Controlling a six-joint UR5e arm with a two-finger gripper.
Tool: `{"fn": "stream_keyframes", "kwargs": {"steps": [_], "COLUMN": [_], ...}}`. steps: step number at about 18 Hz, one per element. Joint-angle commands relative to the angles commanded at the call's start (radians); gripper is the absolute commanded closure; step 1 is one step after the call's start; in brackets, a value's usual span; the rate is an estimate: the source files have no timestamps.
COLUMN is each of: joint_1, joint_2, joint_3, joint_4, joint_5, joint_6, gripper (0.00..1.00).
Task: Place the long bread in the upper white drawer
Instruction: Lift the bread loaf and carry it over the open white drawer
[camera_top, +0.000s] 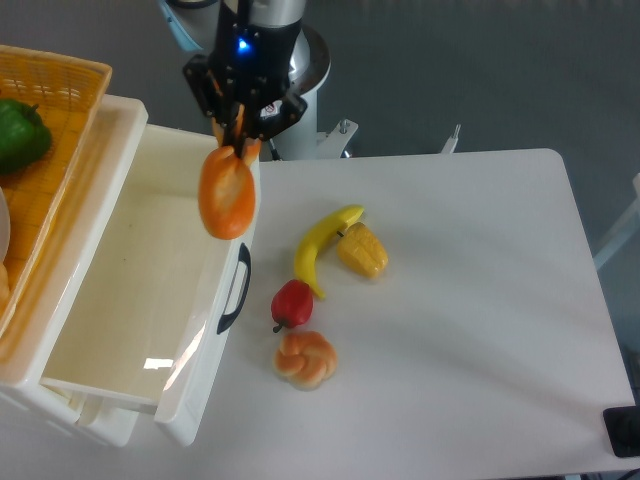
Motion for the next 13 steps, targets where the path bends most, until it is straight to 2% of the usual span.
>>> {"fn": "stream_keyframes", "kwargs": {"steps": [2, 6, 13], "joint_1": [-0.041, -0.054, -0.069], "joint_2": [-0.023, -0.060, -0.071], "joint_3": [0.000, 0.000, 0.000], "joint_4": [0.048, 0.094, 0.109], "joint_5": [0.003, 0.006, 0.008], "joint_6": [-0.002, 0.000, 0.005], "gripper": [1.00, 1.00, 0.97]}}
